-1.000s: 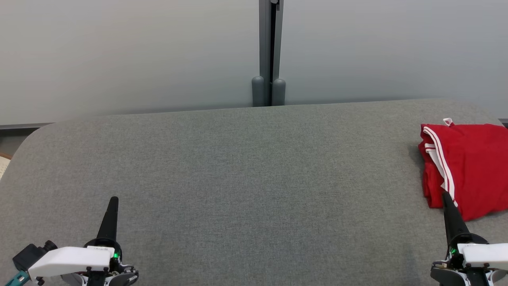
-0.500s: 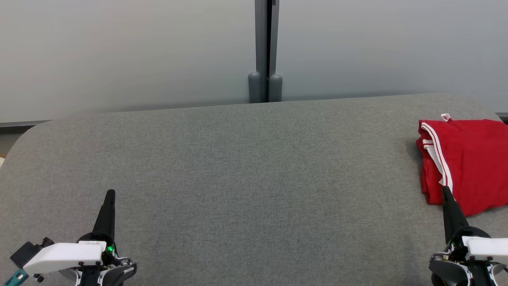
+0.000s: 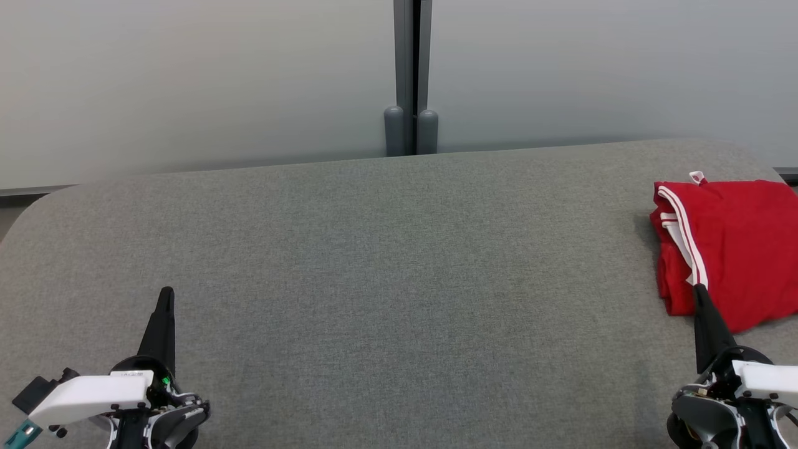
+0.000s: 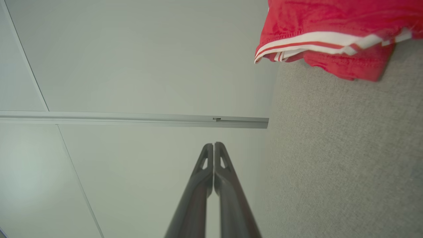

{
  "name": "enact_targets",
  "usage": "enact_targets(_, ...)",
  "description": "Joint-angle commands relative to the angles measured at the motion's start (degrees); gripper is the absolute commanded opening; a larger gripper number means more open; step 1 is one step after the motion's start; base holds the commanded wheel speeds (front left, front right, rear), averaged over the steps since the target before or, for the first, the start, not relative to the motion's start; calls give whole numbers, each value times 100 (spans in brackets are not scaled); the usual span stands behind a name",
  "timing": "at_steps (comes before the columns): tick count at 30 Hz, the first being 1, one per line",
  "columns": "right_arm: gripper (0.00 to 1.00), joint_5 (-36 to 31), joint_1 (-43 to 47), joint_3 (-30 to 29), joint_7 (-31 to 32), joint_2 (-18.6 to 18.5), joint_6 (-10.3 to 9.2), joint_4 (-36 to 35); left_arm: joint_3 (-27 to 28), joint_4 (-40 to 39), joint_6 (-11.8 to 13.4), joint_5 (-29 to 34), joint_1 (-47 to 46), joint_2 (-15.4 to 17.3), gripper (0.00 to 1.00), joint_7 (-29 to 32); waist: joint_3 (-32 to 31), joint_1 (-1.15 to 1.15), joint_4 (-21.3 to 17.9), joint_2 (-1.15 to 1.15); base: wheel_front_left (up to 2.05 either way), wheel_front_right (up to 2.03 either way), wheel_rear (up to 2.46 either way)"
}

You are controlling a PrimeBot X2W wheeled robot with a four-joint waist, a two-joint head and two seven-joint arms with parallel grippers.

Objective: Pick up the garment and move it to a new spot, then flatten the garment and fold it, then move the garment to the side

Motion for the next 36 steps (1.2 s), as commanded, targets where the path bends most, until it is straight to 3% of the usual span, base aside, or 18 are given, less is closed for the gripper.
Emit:
enact_targets(1, 0, 136, -99, 2, 29, -30, 0, 31, 49, 7, -51, -133, -139, 6, 0, 33, 13, 0, -9, 0, 0, 0, 0)
enact_targets(36, 0, 226, -123, 3, 28, -30, 0, 64, 68, 8, -58, -203, -123, -1, 0, 58, 31, 0, -23, 0, 0, 0, 0)
